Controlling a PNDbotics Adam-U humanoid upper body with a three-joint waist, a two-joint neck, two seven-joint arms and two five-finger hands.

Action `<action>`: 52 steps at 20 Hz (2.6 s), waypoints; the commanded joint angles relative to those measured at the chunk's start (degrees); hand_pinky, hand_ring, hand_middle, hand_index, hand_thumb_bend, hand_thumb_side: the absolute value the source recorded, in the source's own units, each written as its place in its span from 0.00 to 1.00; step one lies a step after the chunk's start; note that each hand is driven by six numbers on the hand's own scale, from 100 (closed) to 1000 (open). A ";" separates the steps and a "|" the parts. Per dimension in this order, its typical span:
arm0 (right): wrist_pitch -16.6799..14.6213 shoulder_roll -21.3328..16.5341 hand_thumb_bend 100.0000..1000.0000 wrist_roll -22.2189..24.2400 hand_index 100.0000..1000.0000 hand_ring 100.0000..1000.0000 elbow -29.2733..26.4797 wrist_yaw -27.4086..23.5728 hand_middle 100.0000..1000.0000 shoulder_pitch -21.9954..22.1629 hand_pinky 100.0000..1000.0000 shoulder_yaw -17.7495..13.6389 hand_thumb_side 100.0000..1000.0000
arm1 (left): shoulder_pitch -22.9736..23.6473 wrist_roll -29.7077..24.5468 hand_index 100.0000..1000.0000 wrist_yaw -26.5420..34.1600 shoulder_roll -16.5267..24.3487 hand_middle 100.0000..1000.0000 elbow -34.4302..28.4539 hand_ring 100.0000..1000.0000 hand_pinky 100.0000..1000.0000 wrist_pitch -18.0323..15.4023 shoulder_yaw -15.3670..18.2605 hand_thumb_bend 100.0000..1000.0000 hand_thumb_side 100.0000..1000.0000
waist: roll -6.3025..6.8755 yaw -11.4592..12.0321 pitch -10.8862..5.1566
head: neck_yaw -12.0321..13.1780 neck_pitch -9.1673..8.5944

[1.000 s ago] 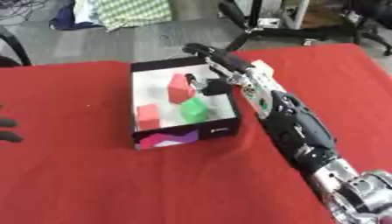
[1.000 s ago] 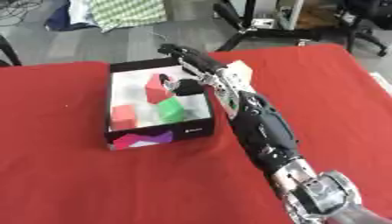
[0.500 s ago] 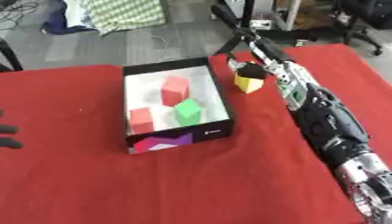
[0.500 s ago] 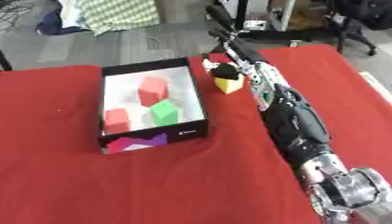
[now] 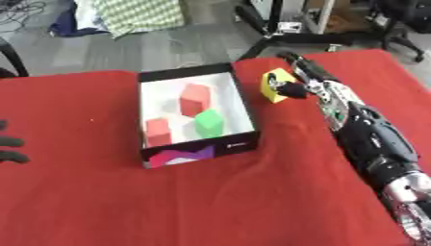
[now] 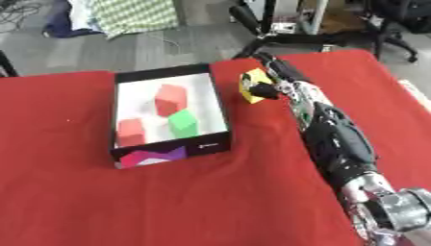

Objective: Pick up objects on the table and place them in the box.

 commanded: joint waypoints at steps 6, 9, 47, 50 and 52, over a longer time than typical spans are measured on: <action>1.65 -1.31 0.00 -0.93 1.00 1.00 0.52 1.08 1.00 -0.61 1.00 -0.66 0.82 | -0.31 0.01 0.87 -0.14 0.77 0.56 -0.62 0.48 0.78 0.01 0.51 0.10 0.89 | 0.33 0.23 -0.09 | 0.18 -0.66; 2.00 -1.01 0.00 -1.37 1.00 1.00 0.81 0.98 1.00 -0.32 1.00 -0.65 0.82 | -0.39 -0.04 0.87 -0.09 0.66 0.56 -0.66 0.48 0.78 0.00 0.44 0.10 0.89 | 0.40 0.37 0.07 | 0.18 -0.73; 5.98 0.77 0.00 -12.71 0.82 0.58 1.74 -1.10 0.41 1.68 0.81 -1.11 0.11 | -1.03 -0.30 0.87 0.09 0.10 0.56 -0.97 0.49 0.78 0.01 0.23 0.08 0.90 | 0.94 0.99 1.33 | -0.29 -0.84; 5.33 0.74 0.00 -14.98 0.75 0.54 1.23 -2.03 0.33 1.68 0.78 -1.10 0.13 | -0.96 -0.26 0.87 0.08 0.12 0.56 -0.96 0.49 0.78 0.02 0.27 0.08 0.90 | 0.92 0.92 1.26 | -0.19 -0.70; 4.68 0.71 0.00 -16.28 0.72 0.53 0.54 -2.91 0.28 1.69 0.78 -1.00 0.14 | -0.90 -0.21 0.87 0.08 0.13 0.56 -0.95 0.49 0.78 0.02 0.31 0.08 0.90 | 0.90 0.86 1.17 | -0.11 -0.62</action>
